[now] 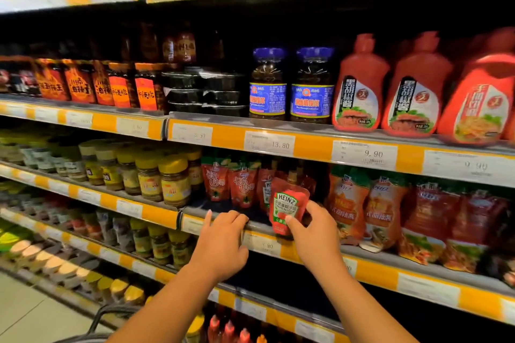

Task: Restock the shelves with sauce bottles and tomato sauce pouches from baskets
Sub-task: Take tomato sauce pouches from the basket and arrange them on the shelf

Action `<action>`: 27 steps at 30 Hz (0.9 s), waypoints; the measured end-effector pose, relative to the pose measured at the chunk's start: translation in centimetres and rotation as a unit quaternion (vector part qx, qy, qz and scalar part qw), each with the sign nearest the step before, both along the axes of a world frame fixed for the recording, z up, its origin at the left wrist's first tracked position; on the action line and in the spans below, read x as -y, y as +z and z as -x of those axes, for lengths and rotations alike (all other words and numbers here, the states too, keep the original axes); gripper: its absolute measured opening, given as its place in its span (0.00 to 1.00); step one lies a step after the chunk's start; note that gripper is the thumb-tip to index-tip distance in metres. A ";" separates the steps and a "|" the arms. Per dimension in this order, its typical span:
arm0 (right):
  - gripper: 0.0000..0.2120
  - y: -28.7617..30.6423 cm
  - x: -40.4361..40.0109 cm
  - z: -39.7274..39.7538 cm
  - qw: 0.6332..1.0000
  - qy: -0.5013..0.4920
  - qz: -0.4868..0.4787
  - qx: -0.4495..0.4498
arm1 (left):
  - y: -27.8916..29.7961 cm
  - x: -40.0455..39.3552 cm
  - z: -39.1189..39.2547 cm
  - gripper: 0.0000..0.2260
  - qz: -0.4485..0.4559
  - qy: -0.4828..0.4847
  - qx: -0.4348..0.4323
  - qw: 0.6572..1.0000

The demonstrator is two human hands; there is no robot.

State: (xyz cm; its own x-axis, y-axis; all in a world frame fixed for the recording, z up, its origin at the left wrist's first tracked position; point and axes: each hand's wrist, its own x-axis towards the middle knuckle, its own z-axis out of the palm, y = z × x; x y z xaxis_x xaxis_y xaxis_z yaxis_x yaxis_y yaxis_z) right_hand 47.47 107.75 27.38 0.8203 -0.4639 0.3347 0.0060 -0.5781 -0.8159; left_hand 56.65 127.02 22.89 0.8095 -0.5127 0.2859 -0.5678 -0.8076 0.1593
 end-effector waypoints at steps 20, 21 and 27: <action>0.04 -0.4 1.3 -4.3 0.986 -0.097 0.072 -0.113 | 0.0 0.3 0.0 0.22 0.004 0.009 -0.004 1.000; 0.06 -0.5 1.4 -4.3 0.986 -0.095 0.074 -0.114 | 0.1 0.3 0.0 0.23 0.003 0.009 -0.003 1.000; 0.14 -0.6 1.6 -4.4 0.990 -0.075 0.066 -0.096 | 0.0 0.3 -0.1 0.22 0.000 0.008 -0.004 1.000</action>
